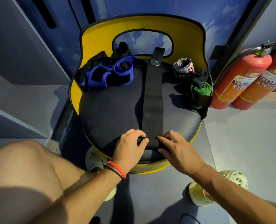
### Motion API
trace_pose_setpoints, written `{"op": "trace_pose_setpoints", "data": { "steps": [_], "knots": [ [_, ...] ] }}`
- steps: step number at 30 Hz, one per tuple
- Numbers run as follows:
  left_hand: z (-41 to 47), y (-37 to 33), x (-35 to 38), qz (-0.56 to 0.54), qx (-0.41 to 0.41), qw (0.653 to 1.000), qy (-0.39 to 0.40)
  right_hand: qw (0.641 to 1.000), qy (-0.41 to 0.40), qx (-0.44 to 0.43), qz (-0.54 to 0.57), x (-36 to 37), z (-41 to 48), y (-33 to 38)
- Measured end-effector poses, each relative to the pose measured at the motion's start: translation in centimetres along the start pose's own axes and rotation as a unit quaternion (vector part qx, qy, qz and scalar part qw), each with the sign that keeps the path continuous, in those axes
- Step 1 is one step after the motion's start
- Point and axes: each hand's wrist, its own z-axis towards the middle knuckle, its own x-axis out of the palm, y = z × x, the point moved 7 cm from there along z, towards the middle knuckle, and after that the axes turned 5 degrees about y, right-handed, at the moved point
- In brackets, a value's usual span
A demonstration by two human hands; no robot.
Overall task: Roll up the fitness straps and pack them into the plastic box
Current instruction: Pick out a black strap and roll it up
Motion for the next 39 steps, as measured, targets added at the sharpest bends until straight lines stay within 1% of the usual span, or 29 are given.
{"op": "trace_pose_setpoints", "data": {
  "steps": [4, 7, 9, 11, 16, 18, 21, 23, 24, 25, 26, 27, 29, 31, 33, 35, 39],
  "knots": [
    [-0.4, 0.3, 0.3, -0.010, 0.001, 1.000, 0.028, 0.999, 0.005, 0.024, 0.035, -0.3, 0.1, 0.1],
    [-0.5, 0.3, -0.1, -0.040, -0.028, 0.999, 0.008, 0.984, -0.012, 0.103, 0.143, -0.8, 0.0, -0.5],
    [-0.5, 0.4, -0.3, -0.050, -0.048, 0.998, -0.003, 0.971, -0.023, 0.148, 0.188, -1.2, 0.0, -0.7],
    [-0.7, 0.3, -0.3, -0.049, -0.060, 0.997, 0.004, 0.967, -0.017, 0.166, 0.192, -1.5, 0.0, -0.7],
    [-0.9, 0.4, -0.2, -0.046, -0.060, 0.997, 0.027, 0.956, -0.005, 0.201, 0.214, -1.2, -0.6, -1.4],
    [-0.8, 0.2, -0.2, -0.037, -0.054, 0.997, 0.037, 0.931, 0.011, 0.239, 0.275, -0.4, -0.7, -2.2],
    [-0.7, 0.3, 0.6, -0.025, -0.049, 0.996, 0.068, 0.876, 0.036, 0.281, 0.389, 0.1, -0.7, -2.8],
    [-0.6, 0.2, 0.8, -0.030, -0.052, 0.996, 0.071, 0.849, 0.024, 0.292, 0.441, 0.2, -0.8, -2.7],
    [-0.4, 0.2, 0.8, -0.036, -0.054, 0.996, 0.068, 0.844, 0.005, 0.300, 0.445, 0.2, -0.9, -2.7],
    [-0.3, 0.3, 0.7, -0.041, -0.058, 0.995, 0.064, 0.849, -0.021, 0.310, 0.428, 0.0, -1.0, -2.7],
    [-0.1, 0.3, 0.6, -0.049, -0.063, 0.995, 0.061, 0.865, -0.050, 0.319, 0.385, -0.2, -1.1, -2.6],
    [0.1, 0.4, 0.6, -0.057, -0.075, 0.994, 0.062, 0.889, -0.080, 0.314, 0.324, -0.5, -1.2, -2.3],
    [0.3, 0.8, 0.8, -0.078, -0.099, 0.990, 0.067, 0.937, -0.113, 0.263, 0.199, -1.4, -1.0, -1.2],
    [0.6, 1.3, 1.2, -0.088, -0.115, 0.987, 0.064, 0.963, -0.112, 0.212, 0.125, -1.5, -0.7, -0.3],
    [0.4, 1.3, 1.5, -0.092, -0.129, 0.986, 0.053, 0.967, -0.100, 0.204, 0.113, -0.9, -0.8, 0.3],
    [0.2, 0.8, 1.6, -0.086, -0.134, 0.987, 0.035, 0.963, -0.091, 0.217, 0.134, 0.1, -1.0, 0.8],
    [0.0, -0.6, 1.5, 0.039, -0.109, 0.993, 0.028, 0.961, -0.094, 0.225, 0.132, 0.7, -1.3, 1.3]
  ]
}}
